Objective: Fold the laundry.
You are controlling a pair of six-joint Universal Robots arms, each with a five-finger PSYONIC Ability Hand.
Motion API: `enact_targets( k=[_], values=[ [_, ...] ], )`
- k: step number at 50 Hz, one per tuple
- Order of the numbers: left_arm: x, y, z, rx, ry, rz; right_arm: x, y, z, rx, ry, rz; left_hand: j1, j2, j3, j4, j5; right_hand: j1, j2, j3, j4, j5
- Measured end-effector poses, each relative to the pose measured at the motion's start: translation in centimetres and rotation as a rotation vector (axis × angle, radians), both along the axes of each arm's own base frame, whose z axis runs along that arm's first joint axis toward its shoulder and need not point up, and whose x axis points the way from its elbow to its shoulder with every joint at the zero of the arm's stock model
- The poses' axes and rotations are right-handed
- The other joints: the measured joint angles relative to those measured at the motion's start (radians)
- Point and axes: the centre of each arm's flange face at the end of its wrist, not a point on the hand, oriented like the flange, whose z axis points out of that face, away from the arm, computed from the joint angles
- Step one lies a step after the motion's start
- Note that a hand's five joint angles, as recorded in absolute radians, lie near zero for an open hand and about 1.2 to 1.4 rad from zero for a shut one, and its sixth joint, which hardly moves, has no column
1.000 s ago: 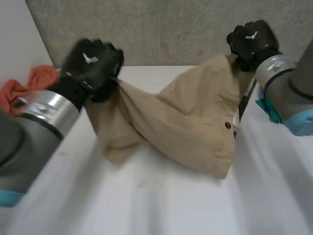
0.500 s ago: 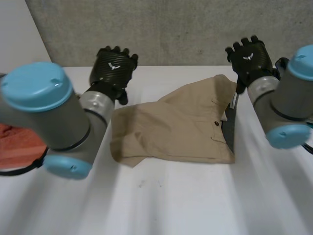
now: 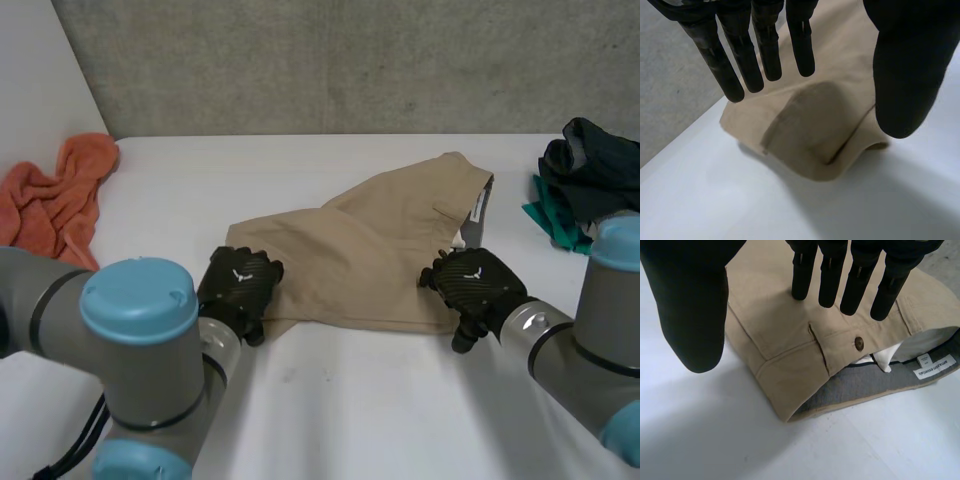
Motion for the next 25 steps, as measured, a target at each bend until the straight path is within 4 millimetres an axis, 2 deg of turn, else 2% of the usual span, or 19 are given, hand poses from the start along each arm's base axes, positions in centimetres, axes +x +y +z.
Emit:
enact_targets(
  k=[4,8,11,15,22,25],
  values=[
    [0.0,-1.7,-0.9,-0.016,0.001,0.024,0.2,-0.7,-1.3,-0.007,-0.017,-0.009,0.022,0.024,0.025,0.023,0.024,0.103,0.125,0.095,0.094,0.090],
    [-0.2,-2.6,-1.9,-0.015,-0.009,0.031,0.4,-1.1,-2.0,-0.010,-0.020,-0.010,0.160,0.143,0.143,0.151,0.151,0.196,0.229,0.194,0.190,0.184],
    [-0.2,-2.9,-2.6,-0.005,-0.020,0.035,0.5,-1.3,-2.4,-0.009,-0.016,-0.010,0.447,0.420,0.416,0.425,0.420,0.380,0.424,0.385,0.381,0.372],
    [-0.2,-3.2,-3.0,0.000,-0.027,0.039,0.5,-1.6,-2.6,-0.018,-0.017,-0.012,0.645,0.660,0.656,0.668,0.654,0.590,0.710,0.673,0.672,0.640],
    [-0.3,-3.4,-1.4,-0.037,-0.003,0.042,0.5,-2.1,-2.1,-0.056,-0.022,-0.028,0.645,0.700,0.693,0.706,0.669,0.640,0.750,0.743,0.754,0.686],
    [-0.3,-3.3,1.0,-0.086,0.033,0.043,0.3,-2.3,-0.7,-0.100,-0.027,-0.044,0.645,0.700,0.693,0.706,0.669,0.640,0.750,0.743,0.756,0.686]
  ],
)
